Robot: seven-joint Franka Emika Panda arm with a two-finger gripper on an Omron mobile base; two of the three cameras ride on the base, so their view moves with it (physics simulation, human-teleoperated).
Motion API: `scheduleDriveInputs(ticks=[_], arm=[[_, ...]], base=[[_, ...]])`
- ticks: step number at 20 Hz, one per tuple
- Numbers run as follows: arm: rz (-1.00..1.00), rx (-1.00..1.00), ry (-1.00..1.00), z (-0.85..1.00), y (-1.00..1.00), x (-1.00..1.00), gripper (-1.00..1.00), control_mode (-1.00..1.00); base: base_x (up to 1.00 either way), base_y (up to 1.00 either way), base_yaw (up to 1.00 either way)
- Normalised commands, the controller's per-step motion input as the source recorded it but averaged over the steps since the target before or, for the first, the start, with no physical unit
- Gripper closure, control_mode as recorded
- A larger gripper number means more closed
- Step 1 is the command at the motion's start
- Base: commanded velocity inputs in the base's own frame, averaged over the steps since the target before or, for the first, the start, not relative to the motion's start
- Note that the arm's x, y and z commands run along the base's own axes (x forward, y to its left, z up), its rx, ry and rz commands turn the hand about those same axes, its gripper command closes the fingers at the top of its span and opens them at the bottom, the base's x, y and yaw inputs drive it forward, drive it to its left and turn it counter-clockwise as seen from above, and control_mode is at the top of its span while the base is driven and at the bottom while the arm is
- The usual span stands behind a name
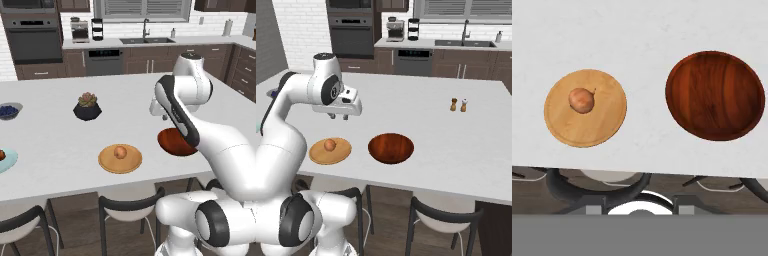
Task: Pick the chicken drumstick and onion from their plates and place them in the bowl. Then put the bowl in the fridge.
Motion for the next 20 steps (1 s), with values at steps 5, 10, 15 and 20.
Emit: scheduleDriveInputs(ticks=[5,10,15,20], arm=[[0.0,0.0,0.0,-0.03,0.18,-0.27,-1.0,-1.0],[0.01,0.0,0.0,-0.3,0.65,-0.09,-1.0,-1.0],[0.0,0.0,0.03,-0.48,0.55,0.46,-1.0,-1.0],[0.0,0.0,0.16,-0.53,0.35,0.81,-1.0,-1.0]], base=[[0.0,0.0,0.0],[0.0,0.0,0.0],[0.0,0.0,0.0],[0.0,0.0,0.0]])
